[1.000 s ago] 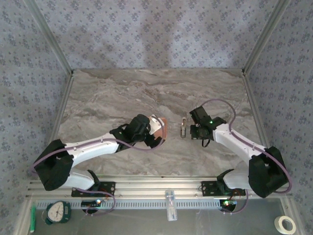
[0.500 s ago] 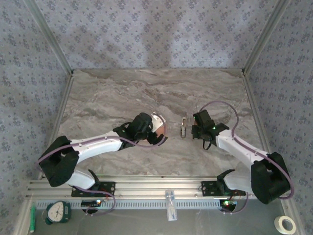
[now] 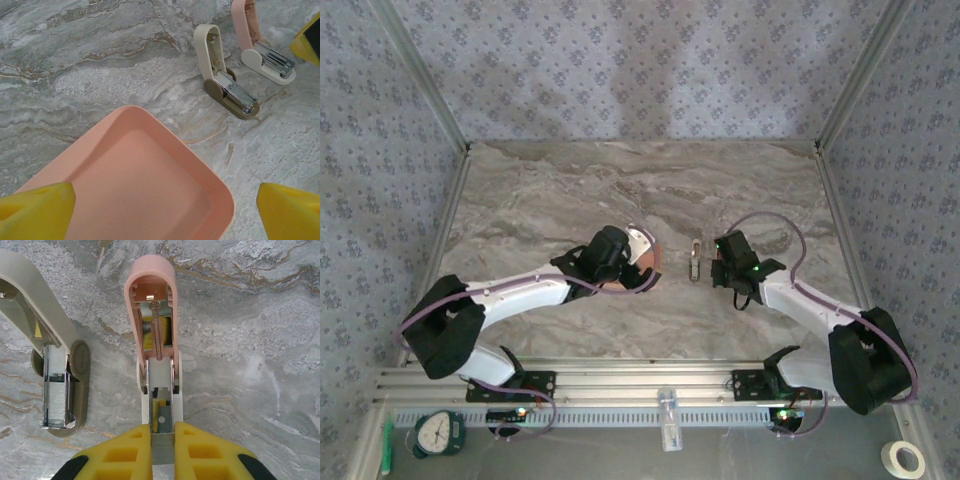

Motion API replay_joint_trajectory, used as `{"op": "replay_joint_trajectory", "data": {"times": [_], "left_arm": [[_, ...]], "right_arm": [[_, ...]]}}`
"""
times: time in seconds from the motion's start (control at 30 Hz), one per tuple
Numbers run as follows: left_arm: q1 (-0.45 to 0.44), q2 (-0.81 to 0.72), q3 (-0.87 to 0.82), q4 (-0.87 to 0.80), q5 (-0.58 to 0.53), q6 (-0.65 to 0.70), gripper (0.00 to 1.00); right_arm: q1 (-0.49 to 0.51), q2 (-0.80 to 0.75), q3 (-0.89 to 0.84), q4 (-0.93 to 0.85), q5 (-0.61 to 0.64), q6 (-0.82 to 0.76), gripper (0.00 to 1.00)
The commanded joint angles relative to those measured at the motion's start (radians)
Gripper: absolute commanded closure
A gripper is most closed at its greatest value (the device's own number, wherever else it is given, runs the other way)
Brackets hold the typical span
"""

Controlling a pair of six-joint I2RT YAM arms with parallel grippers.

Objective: Load the staples into the stapler

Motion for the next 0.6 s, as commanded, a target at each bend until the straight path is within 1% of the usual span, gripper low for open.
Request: {"op": "replay_joint_trajectory", "data": {"times": [0.0, 0.23, 0.37, 0.57], "left_arm": [[0.007, 0.003, 0.033, 0.015, 0.018, -0.014, 0.07], [0.007, 0.006, 0.041, 0.007, 0.010, -0.015, 0.07], [0.006, 0.006, 0.042, 0.003, 0.008, -0.017, 0.07], [0.006, 0.015, 0.050, -0.003, 0.008, -0.017, 0.07]], "right_arm": [[-0.006, 0.004, -0.005, 0.033, 0.025, 0.002, 0.84], [-0.014, 0.010, -0.010, 0.088, 0.016, -0.035, 0.84], [-0.015, 0.020, -0.019, 0.082, 0.021, -0.033, 0.84], [-0.023, 0.022, -0.044, 0.121, 0.019, -0.034, 0.84]]}}
